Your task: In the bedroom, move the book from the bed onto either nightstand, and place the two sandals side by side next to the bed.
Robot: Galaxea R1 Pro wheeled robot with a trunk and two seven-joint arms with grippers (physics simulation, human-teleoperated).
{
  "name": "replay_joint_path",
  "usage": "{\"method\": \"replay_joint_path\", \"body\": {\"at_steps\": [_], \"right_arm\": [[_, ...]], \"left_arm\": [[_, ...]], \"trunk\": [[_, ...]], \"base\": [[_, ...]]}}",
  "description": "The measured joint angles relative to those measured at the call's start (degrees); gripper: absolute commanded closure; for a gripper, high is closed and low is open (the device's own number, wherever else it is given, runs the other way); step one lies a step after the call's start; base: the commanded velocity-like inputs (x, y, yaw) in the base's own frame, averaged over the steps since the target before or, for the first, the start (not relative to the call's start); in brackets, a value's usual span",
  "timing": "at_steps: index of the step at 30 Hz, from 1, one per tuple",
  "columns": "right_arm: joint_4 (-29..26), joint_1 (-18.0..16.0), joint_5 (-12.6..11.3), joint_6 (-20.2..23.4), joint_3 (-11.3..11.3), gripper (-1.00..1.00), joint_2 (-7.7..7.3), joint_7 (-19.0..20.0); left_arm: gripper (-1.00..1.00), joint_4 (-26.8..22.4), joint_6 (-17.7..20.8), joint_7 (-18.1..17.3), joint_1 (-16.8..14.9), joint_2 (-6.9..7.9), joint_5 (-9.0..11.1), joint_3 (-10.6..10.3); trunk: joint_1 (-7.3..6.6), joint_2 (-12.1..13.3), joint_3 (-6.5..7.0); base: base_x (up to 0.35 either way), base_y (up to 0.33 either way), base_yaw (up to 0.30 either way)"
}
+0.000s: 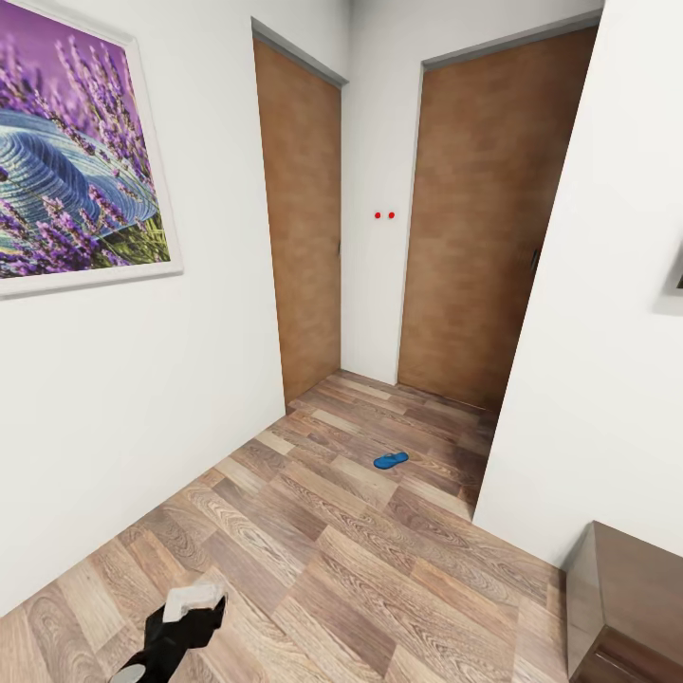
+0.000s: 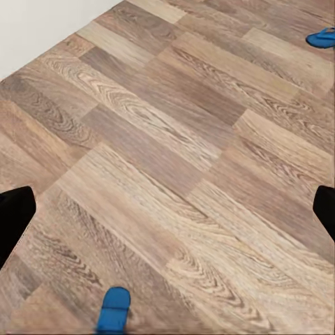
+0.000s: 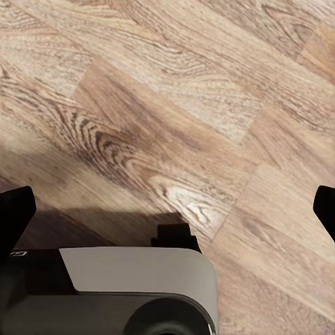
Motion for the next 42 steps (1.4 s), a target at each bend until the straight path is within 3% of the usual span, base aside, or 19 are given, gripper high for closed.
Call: {"method": "replay_joint_path", "body": {"at_steps": [4, 12, 26, 34, 38, 42], "right_arm": [[0.0, 0.0, 0.0, 0.0, 0.0, -1.0, 0.0, 0.0], [-0.1, 0.0, 0.0, 0.0, 0.0, -1.0, 0.0, 0.1], [-1.0, 0.0, 0.0, 0.3, -0.2, -1.0, -0.06, 0.1], [-8.6, 0.0, 0.1, 0.9, -0.6, -1.0, -0.15, 0.0], [-15.8, 0.0, 0.1, 5.1, -0.8, -1.0, -0.19, -0.2], [-22.0, -0.2, 0.1, 14.2, -0.9, -1.0, -0.2, -0.4]], "left_arm": [[-1.0, 7.4, -0.1, 3.7, -2.8, 1.6, 0.0, 0.0], [-1.0, 18.6, -0.1, 6.0, -8.1, 2.12, 0.1, 0.0], [-1.0, 20.7, 0.0, 6.4, -9.4, 2.17, 0.1, -0.1], [-1.0, 20.7, 0.0, 6.5, -9.4, 2.14, 0.1, -0.1], [-1.0, 20.7, 0.0, 6.5, -9.4, 2.09, 0.1, -0.1], [-1.0, 20.7, 0.0, 6.5, -9.4, 2.03, 0.1, -0.1]], "trunk": [[0.0, 0.0, 0.0], [0.0, 0.0, 0.0], [0.0, 0.0, 0.0], [0.0, 0.0, 0.0], [0.0, 0.0, 0.0], [0.0, 0.0, 0.01]], "base": [[0.0, 0.0, 0.0], [0.0, 0.0, 0.0], [0.0, 0.0, 0.0], [0.0, 0.0, 0.0], [0.0, 0.0, 0.0], [0.0, 0.0, 0.0]]}}
